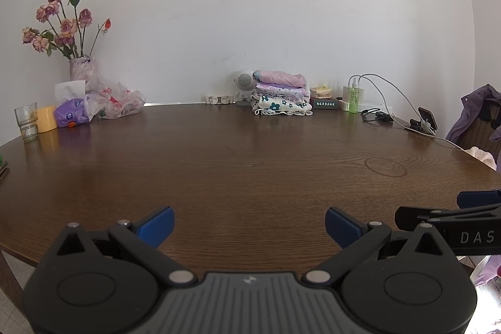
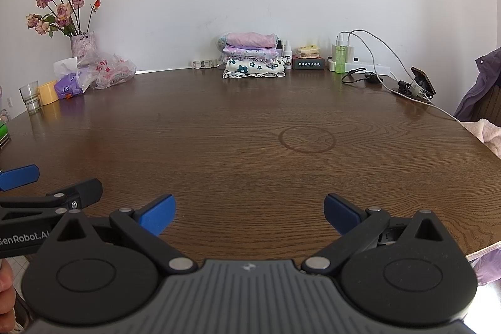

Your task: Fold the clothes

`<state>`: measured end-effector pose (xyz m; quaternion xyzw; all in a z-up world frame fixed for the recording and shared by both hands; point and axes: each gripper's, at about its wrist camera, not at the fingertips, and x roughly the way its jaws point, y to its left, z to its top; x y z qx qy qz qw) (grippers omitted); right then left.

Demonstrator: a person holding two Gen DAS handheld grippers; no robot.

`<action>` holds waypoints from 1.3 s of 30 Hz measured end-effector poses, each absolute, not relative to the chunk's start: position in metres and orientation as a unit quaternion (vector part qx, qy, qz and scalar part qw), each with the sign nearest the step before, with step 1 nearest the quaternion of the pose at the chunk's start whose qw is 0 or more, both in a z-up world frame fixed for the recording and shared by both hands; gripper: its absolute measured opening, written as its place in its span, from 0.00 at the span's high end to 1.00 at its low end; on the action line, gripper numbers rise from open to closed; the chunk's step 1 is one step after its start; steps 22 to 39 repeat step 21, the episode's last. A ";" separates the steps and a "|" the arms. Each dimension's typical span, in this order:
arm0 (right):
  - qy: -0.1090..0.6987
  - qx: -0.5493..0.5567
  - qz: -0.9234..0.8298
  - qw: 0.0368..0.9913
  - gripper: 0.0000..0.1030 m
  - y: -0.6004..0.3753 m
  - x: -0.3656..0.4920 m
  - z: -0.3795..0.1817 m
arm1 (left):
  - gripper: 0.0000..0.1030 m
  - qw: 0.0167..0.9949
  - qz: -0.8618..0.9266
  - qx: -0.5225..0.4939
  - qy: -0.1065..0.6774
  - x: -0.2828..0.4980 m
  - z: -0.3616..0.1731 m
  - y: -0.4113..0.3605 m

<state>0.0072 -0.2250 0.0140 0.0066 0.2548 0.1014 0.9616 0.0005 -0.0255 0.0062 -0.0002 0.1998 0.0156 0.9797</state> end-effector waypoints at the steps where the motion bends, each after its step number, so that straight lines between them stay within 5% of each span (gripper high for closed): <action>1: 0.255 0.006 0.101 0.962 0.00 -0.225 0.007 0.014 | 0.00 0.980 0.016 0.000 0.200 0.000 0.006 -0.025; 39: 0.253 0.004 0.103 0.962 0.00 -0.226 0.007 0.015 | 0.00 0.981 0.014 -0.002 0.195 -0.002 0.007 -0.026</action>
